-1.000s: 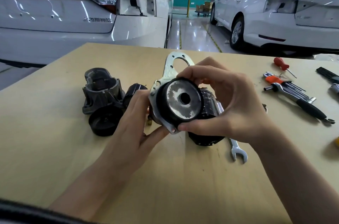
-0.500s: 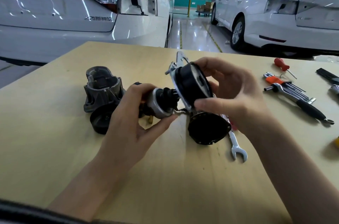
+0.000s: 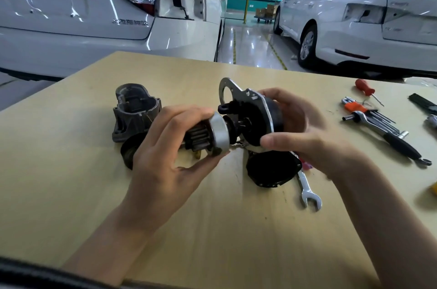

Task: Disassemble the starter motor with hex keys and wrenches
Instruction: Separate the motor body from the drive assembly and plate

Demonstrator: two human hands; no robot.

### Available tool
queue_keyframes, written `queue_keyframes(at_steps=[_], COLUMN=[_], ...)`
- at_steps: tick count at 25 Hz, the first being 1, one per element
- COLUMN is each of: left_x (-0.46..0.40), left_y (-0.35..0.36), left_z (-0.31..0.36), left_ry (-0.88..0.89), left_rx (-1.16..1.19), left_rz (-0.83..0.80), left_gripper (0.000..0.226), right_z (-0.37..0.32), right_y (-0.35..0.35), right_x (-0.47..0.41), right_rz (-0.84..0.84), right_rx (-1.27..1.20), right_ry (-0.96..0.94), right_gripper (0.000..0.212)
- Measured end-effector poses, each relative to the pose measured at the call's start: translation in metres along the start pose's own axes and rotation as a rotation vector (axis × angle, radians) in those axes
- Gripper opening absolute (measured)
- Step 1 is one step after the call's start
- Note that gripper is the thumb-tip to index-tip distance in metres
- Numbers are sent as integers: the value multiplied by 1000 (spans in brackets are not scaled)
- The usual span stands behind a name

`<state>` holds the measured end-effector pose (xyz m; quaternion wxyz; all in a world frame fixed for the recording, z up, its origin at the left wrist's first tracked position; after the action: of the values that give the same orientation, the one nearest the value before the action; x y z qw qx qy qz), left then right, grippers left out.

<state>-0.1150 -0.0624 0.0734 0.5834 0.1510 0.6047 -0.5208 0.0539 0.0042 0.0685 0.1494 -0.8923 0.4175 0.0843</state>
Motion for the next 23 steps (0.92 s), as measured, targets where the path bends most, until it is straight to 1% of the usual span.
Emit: queue_keyframes(at_steps=[2,5,9,11,14,16,18,19,21,23], left_x=[0,1,1,1,4,8,13,15,19,22], left_y=[3,10,13,10,8,13,21,25,31,36], left_z=[2,6,9,0,-18,-26,-31,-34,-45,-50], left_ry=[35,64,69,-6,-208,-341,-415,-452,-525,-552], left_rx=[3,-35,-85,-59,-24,2,42,69,122,140], left_rz=[-32,-75,-91,-85,-122,-170,-218,-240,-293,-375], left_gripper=[50,52,51,49,51,54,52,52,52,51], right_z=[2,5,2,-1,0,2,6,9,12,12], right_y=[-4,-7,-5,-2,-3,-3,0,1,1,2], right_x=[0,-1,0,1,1,1,0,0,0,0], right_rz=[37,82,77,58,119,175,185,191,200,185], right_rx=[0,-3,-29,-28,114,214,253,276,354,484], right_ry=[-6,3,-21,-29,28,72,107,127,161,203], right_gripper=[49,54,56,54,52,41,33,35,45,52])
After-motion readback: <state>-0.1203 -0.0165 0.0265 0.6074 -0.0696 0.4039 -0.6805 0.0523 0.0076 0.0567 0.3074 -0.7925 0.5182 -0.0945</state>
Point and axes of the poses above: each hand's wrist, its own x-axis away from the middle knuckle, its own y-axis out of the palm, z = x × y, the point moved 8 cm from there along -x, towards the middle knuckle, and after that the axes turned 10 degrees about -z, right-handed, at the moved point
